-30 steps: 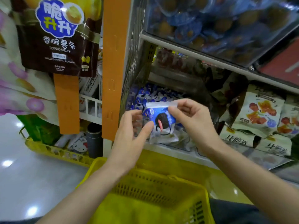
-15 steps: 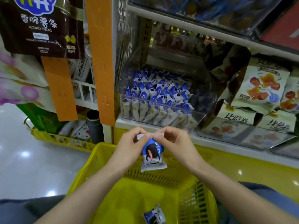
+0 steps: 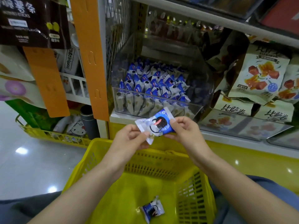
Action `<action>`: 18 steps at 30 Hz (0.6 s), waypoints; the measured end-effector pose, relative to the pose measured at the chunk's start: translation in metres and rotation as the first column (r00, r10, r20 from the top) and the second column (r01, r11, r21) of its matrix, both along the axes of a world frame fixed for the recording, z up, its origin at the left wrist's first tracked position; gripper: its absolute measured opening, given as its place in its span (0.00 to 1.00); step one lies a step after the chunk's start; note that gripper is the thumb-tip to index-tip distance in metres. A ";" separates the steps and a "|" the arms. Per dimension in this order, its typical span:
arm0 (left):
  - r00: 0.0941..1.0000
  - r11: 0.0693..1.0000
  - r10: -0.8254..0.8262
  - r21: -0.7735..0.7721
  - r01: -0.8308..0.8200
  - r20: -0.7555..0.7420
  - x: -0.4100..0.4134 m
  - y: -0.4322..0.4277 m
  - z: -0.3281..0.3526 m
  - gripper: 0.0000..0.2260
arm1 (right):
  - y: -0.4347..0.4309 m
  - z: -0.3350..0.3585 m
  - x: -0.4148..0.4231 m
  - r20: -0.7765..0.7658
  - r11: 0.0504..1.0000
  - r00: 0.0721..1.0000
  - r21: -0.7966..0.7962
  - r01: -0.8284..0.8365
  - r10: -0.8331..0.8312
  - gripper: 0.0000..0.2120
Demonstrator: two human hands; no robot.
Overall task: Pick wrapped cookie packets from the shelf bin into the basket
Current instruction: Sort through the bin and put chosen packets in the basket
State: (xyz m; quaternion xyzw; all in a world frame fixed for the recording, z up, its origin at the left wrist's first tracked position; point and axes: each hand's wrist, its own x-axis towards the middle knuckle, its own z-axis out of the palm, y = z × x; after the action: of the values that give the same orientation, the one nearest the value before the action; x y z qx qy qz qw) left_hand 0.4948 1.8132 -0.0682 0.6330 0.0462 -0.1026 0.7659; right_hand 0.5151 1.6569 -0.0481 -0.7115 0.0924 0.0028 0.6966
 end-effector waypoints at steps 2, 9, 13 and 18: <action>0.995 0.996 0.082 0.041 -0.084 0.051 0.003 0.004 -0.001 0.03 | 0.000 0.000 -0.003 -0.089 0.996 0.994 0.067 -0.058 0.064 0.03; 0.937 0.885 0.058 0.417 -0.208 0.345 0.006 0.015 0.002 0.08 | 0.005 -0.014 -0.012 -0.124 0.779 0.936 -0.525 -0.343 0.328 0.22; 0.898 0.811 -0.120 0.563 -0.156 0.423 0.001 0.012 -0.001 0.06 | 0.012 -0.010 -0.016 0.092 0.842 0.922 -0.449 -0.299 0.376 0.03; 0.919 0.856 -0.083 0.500 -0.133 0.386 0.002 0.009 -0.004 0.06 | 0.012 -0.009 -0.017 0.171 0.869 0.928 -0.438 -0.229 0.331 0.07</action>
State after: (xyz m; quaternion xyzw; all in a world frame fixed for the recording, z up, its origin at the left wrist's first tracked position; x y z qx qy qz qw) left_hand 0.4967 1.8217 -0.0718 0.8218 -0.0747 0.0533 0.5624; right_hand 0.4985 1.6693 -0.0575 -0.8425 -0.0991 -0.0012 0.5294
